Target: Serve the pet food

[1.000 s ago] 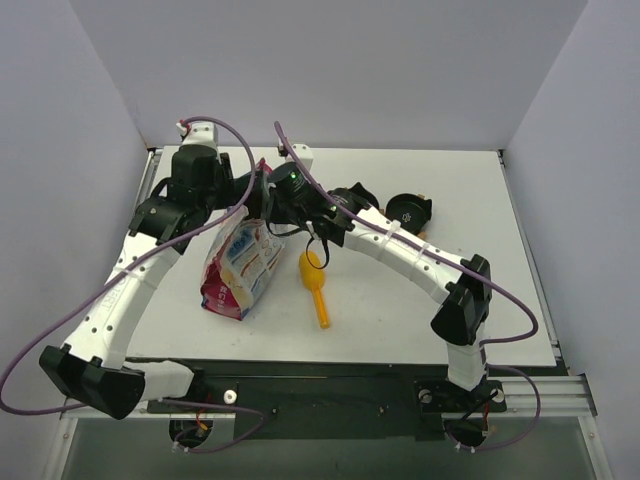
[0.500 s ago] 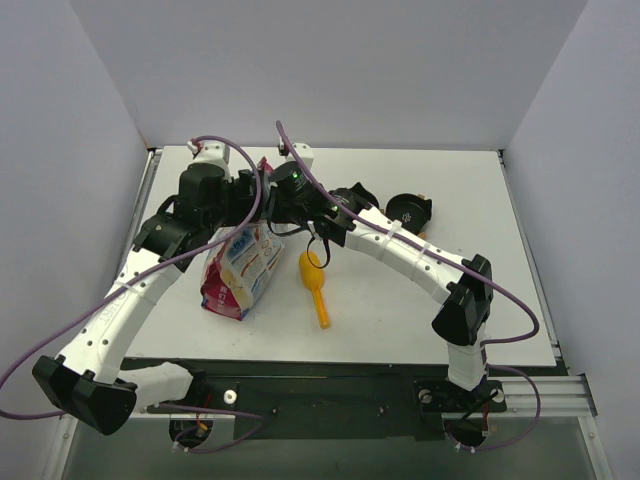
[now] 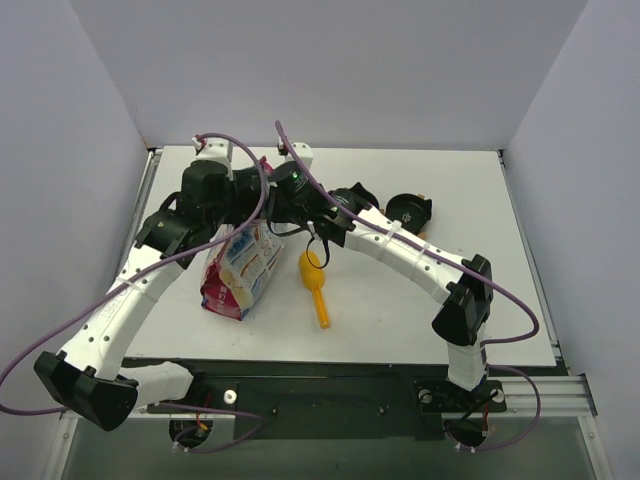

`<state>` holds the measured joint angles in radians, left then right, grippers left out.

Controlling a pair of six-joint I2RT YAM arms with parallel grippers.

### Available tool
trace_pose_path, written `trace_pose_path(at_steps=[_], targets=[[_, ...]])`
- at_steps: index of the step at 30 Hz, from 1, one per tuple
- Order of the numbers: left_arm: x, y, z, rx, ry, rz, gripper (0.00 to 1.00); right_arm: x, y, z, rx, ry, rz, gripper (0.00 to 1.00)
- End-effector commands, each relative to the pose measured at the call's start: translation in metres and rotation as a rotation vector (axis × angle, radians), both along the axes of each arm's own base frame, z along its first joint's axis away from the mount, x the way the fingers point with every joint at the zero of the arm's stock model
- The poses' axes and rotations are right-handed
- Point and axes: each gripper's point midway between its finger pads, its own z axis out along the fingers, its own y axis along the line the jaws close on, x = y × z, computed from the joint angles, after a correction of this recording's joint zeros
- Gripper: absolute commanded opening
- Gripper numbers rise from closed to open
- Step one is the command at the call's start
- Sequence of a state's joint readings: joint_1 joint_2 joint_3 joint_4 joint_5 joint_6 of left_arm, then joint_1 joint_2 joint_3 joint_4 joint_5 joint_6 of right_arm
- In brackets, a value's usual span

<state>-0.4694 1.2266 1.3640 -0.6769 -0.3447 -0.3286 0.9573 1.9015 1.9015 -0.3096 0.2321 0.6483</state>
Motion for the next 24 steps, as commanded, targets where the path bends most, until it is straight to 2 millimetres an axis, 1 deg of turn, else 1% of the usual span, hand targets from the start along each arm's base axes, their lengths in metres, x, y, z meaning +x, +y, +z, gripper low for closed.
trace_pose_path(at_steps=[1, 4, 6, 7, 8, 9, 11, 14, 16, 18, 21, 24], targets=[[-0.001, 0.015, 0.039, 0.032, -0.1, 0.034, 0.01, -0.001, -0.012, 0.067, 0.102, -0.111, -0.027, 0.0], [-0.001, 0.022, 0.045, 0.039, -0.111, 0.064, 0.0, 0.001, -0.015, 0.064, 0.093, -0.102, -0.027, 0.0], [-0.003, 0.032, 0.052, 0.051, -0.123, 0.122, 0.0, 0.002, -0.021, 0.062, 0.08, -0.095, -0.034, 0.0], [-0.003, 0.042, 0.056, 0.066, -0.131, 0.175, 0.0, 0.002, -0.023, 0.06, 0.072, -0.091, -0.036, 0.0], [-0.004, 0.047, 0.062, 0.071, -0.144, 0.196, 0.0, 0.001, -0.026, 0.061, 0.07, -0.094, -0.039, 0.0], [-0.005, 0.054, 0.065, 0.086, -0.154, 0.228, 0.0, 0.001, -0.027, 0.057, 0.058, -0.091, -0.039, 0.0], [-0.006, 0.064, 0.071, 0.102, -0.171, 0.275, 0.0, -0.001, -0.029, 0.056, 0.05, -0.09, -0.037, 0.0], [-0.007, 0.073, 0.078, 0.112, -0.178, 0.315, 0.0, -0.001, -0.031, 0.058, 0.05, -0.092, -0.034, 0.0], [-0.008, 0.073, 0.078, 0.115, -0.173, 0.316, 0.0, -0.002, -0.029, 0.06, 0.055, -0.092, -0.023, 0.0], [-0.01, 0.069, 0.074, 0.106, -0.161, 0.292, 0.0, -0.001, -0.027, 0.061, 0.059, -0.092, -0.017, 0.0], [-0.012, 0.057, 0.065, 0.076, -0.138, 0.223, 0.0, -0.002, -0.024, 0.063, 0.07, -0.089, -0.009, 0.0], [-0.015, 0.044, 0.051, 0.038, -0.104, 0.154, 0.09, -0.003, -0.02, 0.062, 0.073, -0.086, -0.001, 0.0]])
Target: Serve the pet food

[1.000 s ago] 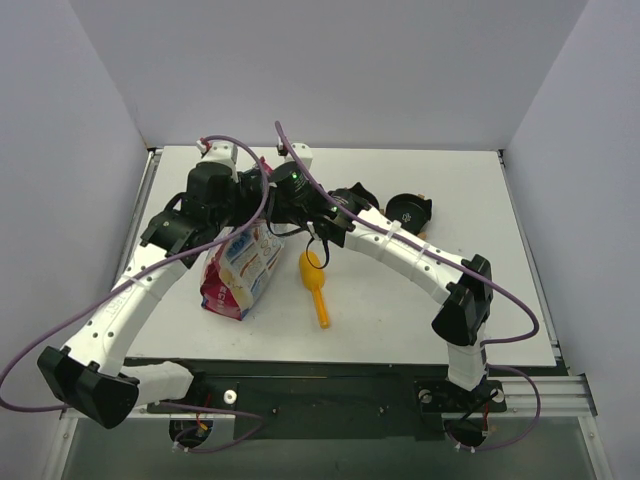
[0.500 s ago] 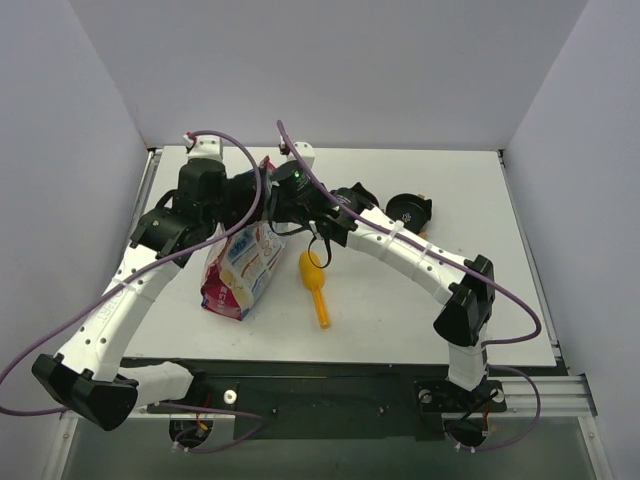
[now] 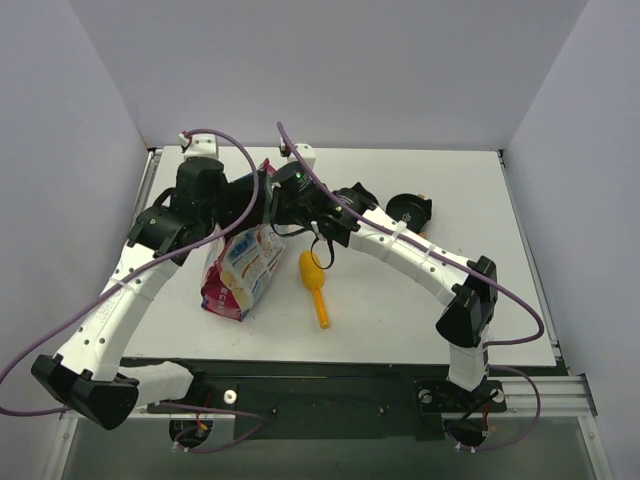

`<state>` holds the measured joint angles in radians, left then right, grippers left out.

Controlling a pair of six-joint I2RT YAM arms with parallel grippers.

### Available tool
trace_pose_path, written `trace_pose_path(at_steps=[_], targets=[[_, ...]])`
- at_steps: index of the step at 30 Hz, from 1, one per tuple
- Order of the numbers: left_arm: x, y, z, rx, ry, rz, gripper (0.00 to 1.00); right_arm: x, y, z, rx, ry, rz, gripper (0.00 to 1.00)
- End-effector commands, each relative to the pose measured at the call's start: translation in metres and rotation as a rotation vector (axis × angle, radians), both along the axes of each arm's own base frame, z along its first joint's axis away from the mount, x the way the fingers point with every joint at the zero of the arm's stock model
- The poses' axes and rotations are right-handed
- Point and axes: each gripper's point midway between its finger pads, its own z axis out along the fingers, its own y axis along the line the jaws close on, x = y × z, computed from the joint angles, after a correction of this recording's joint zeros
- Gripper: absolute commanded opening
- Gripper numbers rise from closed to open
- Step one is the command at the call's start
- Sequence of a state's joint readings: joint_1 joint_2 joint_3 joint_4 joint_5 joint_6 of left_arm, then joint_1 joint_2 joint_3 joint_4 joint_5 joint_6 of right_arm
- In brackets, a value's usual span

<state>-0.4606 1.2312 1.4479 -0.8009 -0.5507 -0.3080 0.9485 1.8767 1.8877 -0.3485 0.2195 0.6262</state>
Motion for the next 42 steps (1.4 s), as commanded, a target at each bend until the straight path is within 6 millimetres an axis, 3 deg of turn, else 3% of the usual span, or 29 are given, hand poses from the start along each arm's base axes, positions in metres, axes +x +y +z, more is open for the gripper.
trace_pose_path(at_steps=[1, 5, 7, 12, 13, 15, 16, 17, 19, 20, 23, 24, 27, 28, 29, 30, 32, 36, 42], targets=[[-0.009, -0.003, 0.029, -0.094, -0.093, -0.036, 0.17, 0.0, -0.008, 0.062, 0.107, -0.094, -0.008, 0.0], [-0.016, -0.008, 0.016, -0.113, -0.069, -0.061, 0.41, -0.001, -0.005, 0.06, 0.108, -0.091, -0.003, 0.0], [-0.019, -0.006, 0.01, -0.102, -0.057, -0.065, 0.48, -0.001, -0.004, 0.058, 0.104, -0.086, 0.001, 0.0], [-0.021, 0.006, -0.001, -0.023, -0.026, -0.046, 0.53, -0.001, -0.001, 0.056, 0.108, -0.082, 0.009, 0.0], [-0.02, 0.007, -0.001, -0.002, -0.022, -0.053, 0.51, 0.0, -0.001, 0.054, 0.106, -0.078, 0.004, 0.0], [-0.018, 0.007, 0.0, 0.018, -0.015, -0.06, 0.34, -0.001, 0.001, 0.051, 0.102, -0.075, 0.002, 0.0], [-0.016, 0.006, -0.001, 0.023, -0.006, -0.066, 0.2, 0.0, -0.002, 0.049, 0.093, -0.071, -0.014, 0.0], [-0.015, 0.004, 0.003, 0.02, -0.013, -0.079, 0.16, -0.001, -0.001, 0.047, 0.091, -0.066, -0.02, 0.0], [-0.013, -0.006, 0.006, -0.006, -0.009, -0.126, 0.04, -0.001, 0.002, 0.044, 0.088, -0.05, -0.026, 0.01], [-0.012, -0.017, 0.004, -0.033, 0.006, -0.179, 0.0, -0.002, 0.001, 0.047, 0.08, -0.044, -0.039, 0.07], [-0.01, -0.034, 0.002, -0.08, 0.027, -0.245, 0.0, -0.003, 0.006, 0.049, 0.057, -0.036, -0.075, 0.31], [-0.011, -0.037, 0.002, -0.089, 0.028, -0.258, 0.0, -0.004, 0.006, 0.047, 0.045, -0.028, -0.081, 0.44], [-0.016, -0.039, 0.007, -0.107, 0.015, -0.278, 0.0, -0.004, 0.019, 0.042, 0.03, -0.005, -0.083, 0.5], [-0.018, -0.038, 0.007, -0.105, 0.01, -0.28, 0.0, -0.004, 0.016, 0.026, -0.032, 0.016, -0.097, 0.46], [-0.021, -0.032, 0.01, -0.094, -0.003, -0.27, 0.0, -0.004, 0.017, 0.029, -0.031, 0.01, -0.1, 0.39], [-0.022, -0.028, 0.011, -0.092, -0.009, -0.256, 0.0, -0.004, 0.018, 0.022, -0.048, 0.019, -0.101, 0.2], [-0.025, -0.019, 0.016, -0.095, -0.022, -0.235, 0.0, -0.005, 0.019, 0.017, -0.054, 0.026, -0.1, 0.0], [-0.027, -0.006, 0.016, -0.071, 0.007, -0.214, 0.0, -0.016, 0.014, 0.022, -0.116, -0.007, -0.04, 0.0], [-0.034, -0.005, 0.006, -0.105, 0.085, -0.221, 0.0, -0.033, 0.015, 0.006, -0.187, 0.016, 0.089, 0.0]])
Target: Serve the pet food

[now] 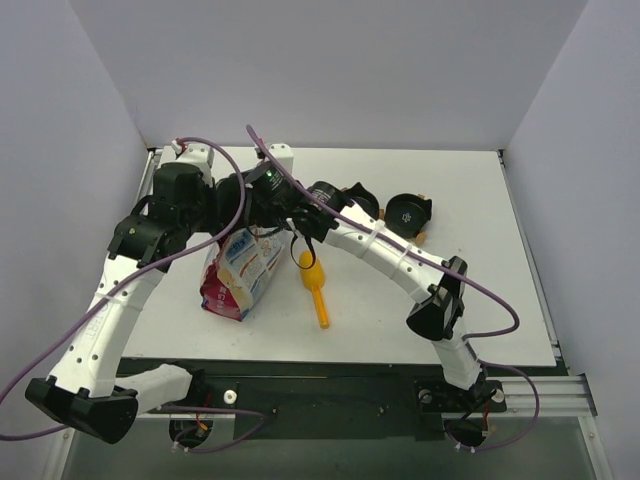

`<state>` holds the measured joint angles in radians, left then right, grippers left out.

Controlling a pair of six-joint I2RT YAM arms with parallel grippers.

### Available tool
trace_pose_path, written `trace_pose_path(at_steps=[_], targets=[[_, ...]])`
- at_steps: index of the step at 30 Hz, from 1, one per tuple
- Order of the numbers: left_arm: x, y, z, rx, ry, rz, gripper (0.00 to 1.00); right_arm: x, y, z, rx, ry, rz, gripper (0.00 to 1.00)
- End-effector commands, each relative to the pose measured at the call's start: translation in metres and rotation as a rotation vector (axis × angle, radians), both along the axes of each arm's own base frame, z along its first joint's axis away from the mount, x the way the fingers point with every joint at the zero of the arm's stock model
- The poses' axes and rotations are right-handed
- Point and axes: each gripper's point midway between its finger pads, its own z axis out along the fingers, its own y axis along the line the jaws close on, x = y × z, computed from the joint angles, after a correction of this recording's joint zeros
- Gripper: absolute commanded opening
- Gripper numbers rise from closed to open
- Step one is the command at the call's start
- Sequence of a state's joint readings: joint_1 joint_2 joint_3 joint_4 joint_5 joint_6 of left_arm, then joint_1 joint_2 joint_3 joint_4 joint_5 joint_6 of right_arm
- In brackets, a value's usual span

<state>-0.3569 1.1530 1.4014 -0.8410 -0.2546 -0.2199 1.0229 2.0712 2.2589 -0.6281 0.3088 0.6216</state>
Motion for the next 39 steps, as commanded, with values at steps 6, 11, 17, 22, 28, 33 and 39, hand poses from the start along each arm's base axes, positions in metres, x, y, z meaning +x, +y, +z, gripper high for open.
trace_pose_path(at_steps=[6, 11, 17, 22, 28, 33, 39], targets=[[-0.011, -0.002, 0.01, -0.063, 0.047, 0.003, 0.0, -0.029, 0.001, -0.022, -0.034, 0.093, 0.132, 0.0], [-0.005, 0.018, 0.019, -0.039, -0.018, 0.132, 0.0, -0.012, -0.006, -0.022, -0.006, 0.078, 0.074, 0.0], [0.004, 0.033, 0.041, -0.014, -0.071, 0.23, 0.0, 0.014, -0.047, -0.014, 0.015, 0.085, -0.049, 0.0], [0.012, 0.04, 0.052, -0.024, -0.088, 0.319, 0.0, 0.011, -0.084, 0.022, 0.025, 0.081, -0.092, 0.0], [0.021, 0.042, 0.07, -0.031, -0.09, 0.366, 0.0, 0.002, -0.096, 0.034, 0.027, 0.09, -0.052, 0.0], [0.031, 0.03, 0.06, -0.033, -0.039, 0.324, 0.0, 0.0, -0.092, 0.03, 0.069, 0.159, 0.008, 0.0], [0.031, 0.009, 0.054, -0.1, -0.008, 0.229, 0.0, -0.008, -0.063, 0.02, 0.174, 0.266, 0.038, 0.66]])
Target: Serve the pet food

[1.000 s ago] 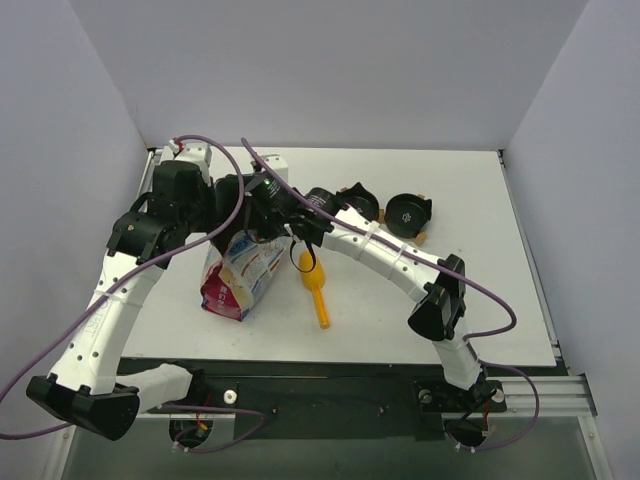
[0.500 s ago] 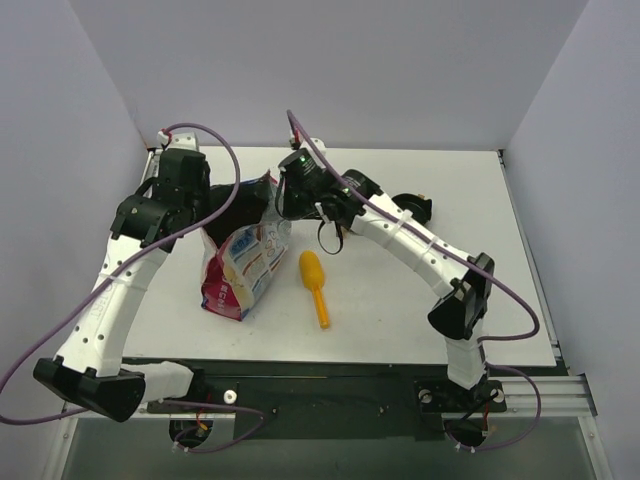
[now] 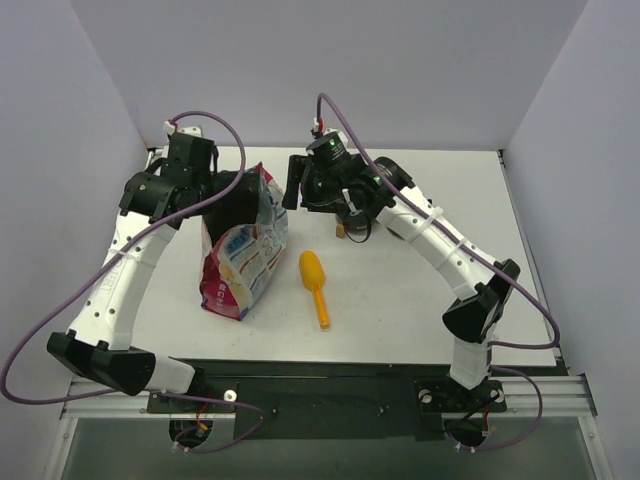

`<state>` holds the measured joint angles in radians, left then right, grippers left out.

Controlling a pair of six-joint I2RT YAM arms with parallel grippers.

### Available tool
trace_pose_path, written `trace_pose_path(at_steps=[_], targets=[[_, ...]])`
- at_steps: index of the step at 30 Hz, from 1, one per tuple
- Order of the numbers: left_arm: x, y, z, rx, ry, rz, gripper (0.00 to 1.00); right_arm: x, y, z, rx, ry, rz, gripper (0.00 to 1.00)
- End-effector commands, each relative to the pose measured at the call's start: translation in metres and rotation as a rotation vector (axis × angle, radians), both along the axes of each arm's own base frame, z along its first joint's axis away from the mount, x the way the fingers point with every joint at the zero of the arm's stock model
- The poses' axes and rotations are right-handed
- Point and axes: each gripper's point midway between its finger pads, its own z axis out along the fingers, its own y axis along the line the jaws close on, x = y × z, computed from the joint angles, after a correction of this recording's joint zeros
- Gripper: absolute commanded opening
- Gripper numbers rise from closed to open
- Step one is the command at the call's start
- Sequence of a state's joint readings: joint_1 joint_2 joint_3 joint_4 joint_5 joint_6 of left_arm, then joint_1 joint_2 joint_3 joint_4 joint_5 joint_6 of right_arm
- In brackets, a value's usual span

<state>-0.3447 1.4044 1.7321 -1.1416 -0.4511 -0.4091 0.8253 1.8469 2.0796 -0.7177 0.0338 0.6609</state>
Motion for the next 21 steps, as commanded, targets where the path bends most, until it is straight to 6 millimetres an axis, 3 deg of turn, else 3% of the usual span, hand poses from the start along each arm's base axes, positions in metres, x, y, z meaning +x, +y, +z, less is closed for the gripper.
trace_pose_path(at_steps=[1, 2, 5, 9, 10, 12, 13, 15, 18, 21], targets=[[0.01, -0.018, 0.052, -0.148, -0.191, -0.043, 0.0, -0.01, 0.029, -0.008, 0.084, 0.1, 0.052, 0.67], [0.008, -0.019, 0.05, -0.157, -0.189, -0.043, 0.0, -0.011, 0.038, -0.014, 0.077, 0.104, 0.067, 0.68], [-0.001, -0.024, 0.056, -0.208, -0.215, -0.066, 0.0, -0.008, 0.054, -0.008, 0.09, 0.055, 0.087, 0.7], [-0.005, -0.024, 0.061, -0.222, -0.233, -0.077, 0.0, -0.004, 0.067, -0.026, 0.103, 0.097, 0.049, 0.67], [-0.004, -0.024, 0.062, -0.22, -0.235, -0.078, 0.0, -0.003, 0.07, -0.037, 0.091, 0.115, 0.036, 0.63], [-0.003, -0.026, 0.063, -0.215, -0.241, -0.097, 0.0, -0.001, 0.071, -0.043, 0.078, 0.12, 0.013, 0.43], [-0.003, -0.023, 0.063, -0.206, -0.244, -0.087, 0.0, -0.002, 0.07, -0.043, 0.069, 0.125, 0.011, 0.24], [-0.002, -0.017, 0.058, -0.186, -0.233, -0.06, 0.0, 0.002, 0.066, -0.029, 0.072, 0.101, 0.0, 0.0], [-0.003, -0.008, 0.043, -0.177, -0.184, 0.011, 0.0, 0.004, 0.064, 0.003, 0.135, 0.062, 0.001, 0.0], [-0.002, -0.003, 0.029, -0.175, -0.139, 0.061, 0.01, 0.001, 0.064, 0.013, 0.165, 0.065, 0.025, 0.0]])
